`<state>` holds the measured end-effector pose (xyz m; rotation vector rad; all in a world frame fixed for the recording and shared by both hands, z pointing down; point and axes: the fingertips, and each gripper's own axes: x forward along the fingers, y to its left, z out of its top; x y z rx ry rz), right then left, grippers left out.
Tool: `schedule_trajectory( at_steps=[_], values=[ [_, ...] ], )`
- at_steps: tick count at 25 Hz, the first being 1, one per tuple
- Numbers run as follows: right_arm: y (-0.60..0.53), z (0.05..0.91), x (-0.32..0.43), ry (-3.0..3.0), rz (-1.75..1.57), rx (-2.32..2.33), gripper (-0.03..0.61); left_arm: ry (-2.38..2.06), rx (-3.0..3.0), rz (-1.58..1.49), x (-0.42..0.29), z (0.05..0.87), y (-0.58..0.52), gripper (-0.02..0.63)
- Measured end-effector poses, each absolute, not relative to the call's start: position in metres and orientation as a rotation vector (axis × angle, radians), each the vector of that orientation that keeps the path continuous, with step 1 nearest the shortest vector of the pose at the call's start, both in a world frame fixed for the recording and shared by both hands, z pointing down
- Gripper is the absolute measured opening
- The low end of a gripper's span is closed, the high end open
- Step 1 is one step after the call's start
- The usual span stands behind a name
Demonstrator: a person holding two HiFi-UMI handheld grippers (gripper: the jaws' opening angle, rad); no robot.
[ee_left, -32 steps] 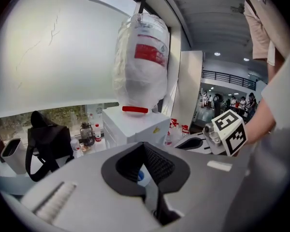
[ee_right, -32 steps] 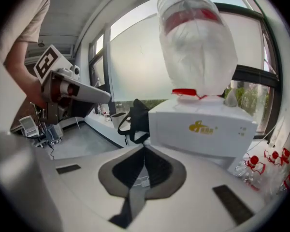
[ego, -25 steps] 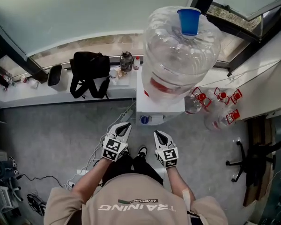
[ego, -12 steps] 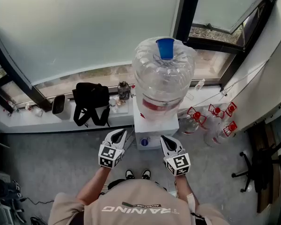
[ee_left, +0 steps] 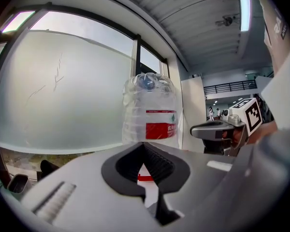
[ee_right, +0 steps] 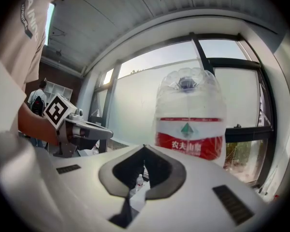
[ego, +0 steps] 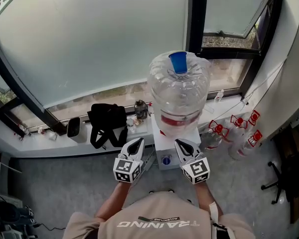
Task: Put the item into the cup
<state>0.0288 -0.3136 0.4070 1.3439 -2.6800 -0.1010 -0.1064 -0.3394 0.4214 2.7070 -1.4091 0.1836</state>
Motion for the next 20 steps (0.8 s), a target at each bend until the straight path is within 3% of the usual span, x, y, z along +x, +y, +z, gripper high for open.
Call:
schedule_trajectory(
  at_steps=[20],
  values=[
    [-0.336, 0.381, 0.019, -2.727, -0.081, 1.391, 0.011, -1.392, 2.7, 0.201, -0.11, 0.42, -0.354, 0.008]
  ],
)
